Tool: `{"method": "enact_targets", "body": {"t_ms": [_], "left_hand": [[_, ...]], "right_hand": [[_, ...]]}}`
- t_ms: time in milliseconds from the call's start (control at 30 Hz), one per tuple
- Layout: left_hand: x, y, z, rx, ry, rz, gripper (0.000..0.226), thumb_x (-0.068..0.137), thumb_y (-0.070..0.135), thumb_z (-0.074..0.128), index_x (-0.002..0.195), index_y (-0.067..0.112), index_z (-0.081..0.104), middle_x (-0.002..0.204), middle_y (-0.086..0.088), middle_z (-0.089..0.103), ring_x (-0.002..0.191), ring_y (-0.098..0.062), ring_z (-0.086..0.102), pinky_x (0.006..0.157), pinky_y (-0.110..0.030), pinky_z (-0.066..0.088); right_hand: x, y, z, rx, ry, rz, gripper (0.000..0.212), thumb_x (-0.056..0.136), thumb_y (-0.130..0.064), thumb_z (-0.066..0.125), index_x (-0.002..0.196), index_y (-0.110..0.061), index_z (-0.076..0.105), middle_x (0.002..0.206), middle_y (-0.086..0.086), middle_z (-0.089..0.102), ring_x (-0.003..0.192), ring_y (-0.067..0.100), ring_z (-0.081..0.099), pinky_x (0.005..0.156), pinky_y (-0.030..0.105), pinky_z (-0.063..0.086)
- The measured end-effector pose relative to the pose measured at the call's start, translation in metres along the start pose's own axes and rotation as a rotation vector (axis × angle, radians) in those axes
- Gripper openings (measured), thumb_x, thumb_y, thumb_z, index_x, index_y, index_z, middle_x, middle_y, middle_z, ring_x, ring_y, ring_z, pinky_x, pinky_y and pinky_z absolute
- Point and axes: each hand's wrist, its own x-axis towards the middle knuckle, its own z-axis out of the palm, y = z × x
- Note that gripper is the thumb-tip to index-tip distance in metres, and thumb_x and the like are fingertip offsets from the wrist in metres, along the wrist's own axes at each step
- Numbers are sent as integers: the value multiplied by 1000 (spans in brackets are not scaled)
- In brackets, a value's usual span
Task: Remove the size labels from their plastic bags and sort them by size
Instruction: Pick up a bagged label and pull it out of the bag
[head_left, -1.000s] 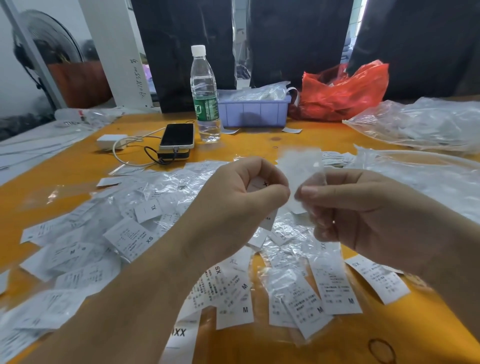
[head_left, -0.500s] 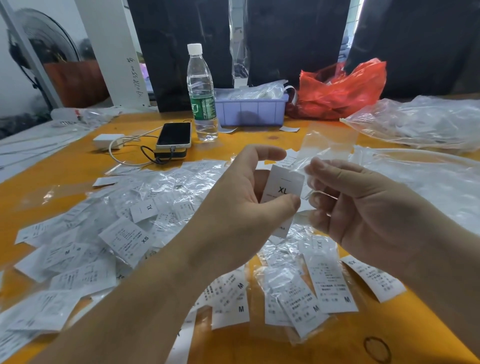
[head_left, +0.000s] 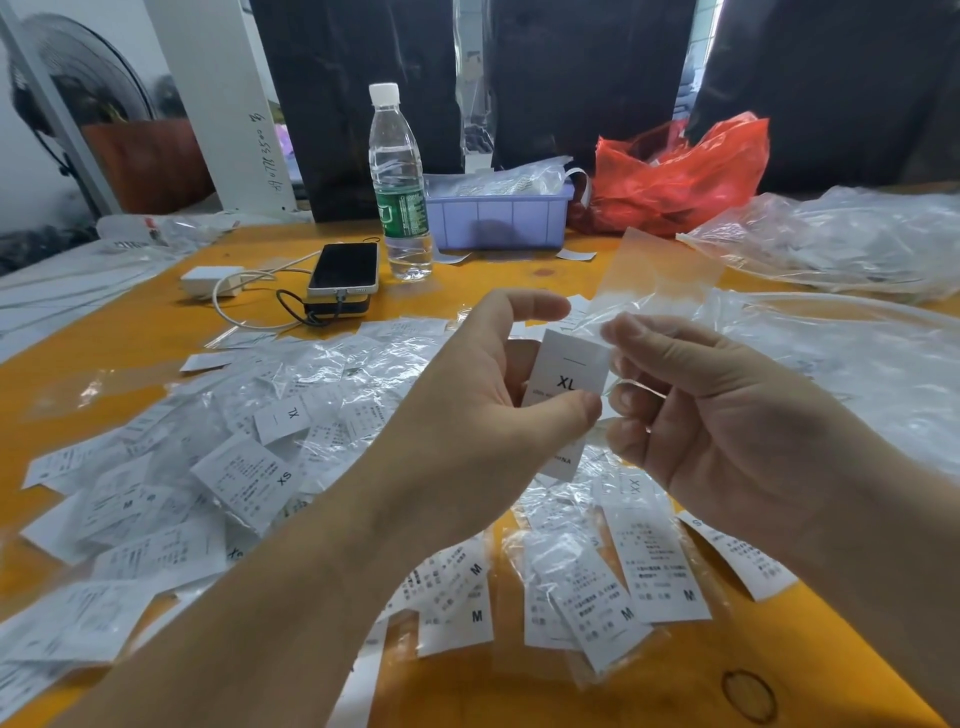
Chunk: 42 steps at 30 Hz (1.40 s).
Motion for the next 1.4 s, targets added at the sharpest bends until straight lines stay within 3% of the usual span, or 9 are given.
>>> {"method": "enact_targets", "body": {"t_ms": [233,533,633,800,1000,1167,1267,1400], "left_hand": [[1,-1,1,-13,45,-17,40,81,22,73,111,37,50,83,3,73,72,-7,68,62,-18,53],[1,2,-1,-24,2,-58,48,79,22,75,116,33,46,84,0,75,74,-10,69,67,-21,56],[1,4,-3,18,-28,-83,59,71,30,71,123,32,43,85,1,76,77,-11,71,67,-24,54],[1,5,-9,41,-86,-133,66,69,27,72,127,30,42,82,0,75,78,-16,70,76,-38,55],[1,4,-10,95,-201,-183,71,71,25,71,132,32,38,88,0,76,87,-19,71,88,-46,53],[0,4,-11,112,-206,-187,65,71,26,71,126,38,39,87,2,75,85,-17,71,87,-46,55],[1,5,-11,62,-172,-173,63,70,24,70,125,34,41,86,-1,75,83,-18,71,81,-37,56],[2,5,-11,43,-149,-171,62,70,22,69,125,29,43,88,1,76,82,-14,71,73,-28,55]], "right_hand": [[-2,2,3,-24,-59,-3,16,60,-19,75,74,-13,72,62,1,57,50,9,48,44,20,43],[-4,3,2,-197,-75,-52,13,61,-23,75,70,-14,76,68,7,60,56,11,49,48,20,45],[-4,2,1,-308,-83,-71,16,60,-27,76,71,-15,76,67,6,61,57,12,50,50,21,45],[-5,1,1,-345,-131,-49,14,60,-22,77,71,-12,73,61,3,59,53,11,49,48,20,44],[-5,3,1,-361,-130,-19,34,59,-24,77,83,-1,73,79,20,62,58,15,49,49,21,45],[-4,3,0,-392,-158,-16,29,62,-24,76,82,-3,75,78,15,64,59,14,50,51,21,44],[-5,2,0,-419,-193,-20,21,63,-24,75,76,-7,76,68,8,61,58,12,49,50,21,43],[-4,2,-1,-447,-201,-22,32,63,-24,74,83,1,73,69,9,59,59,12,48,51,21,42]]}}
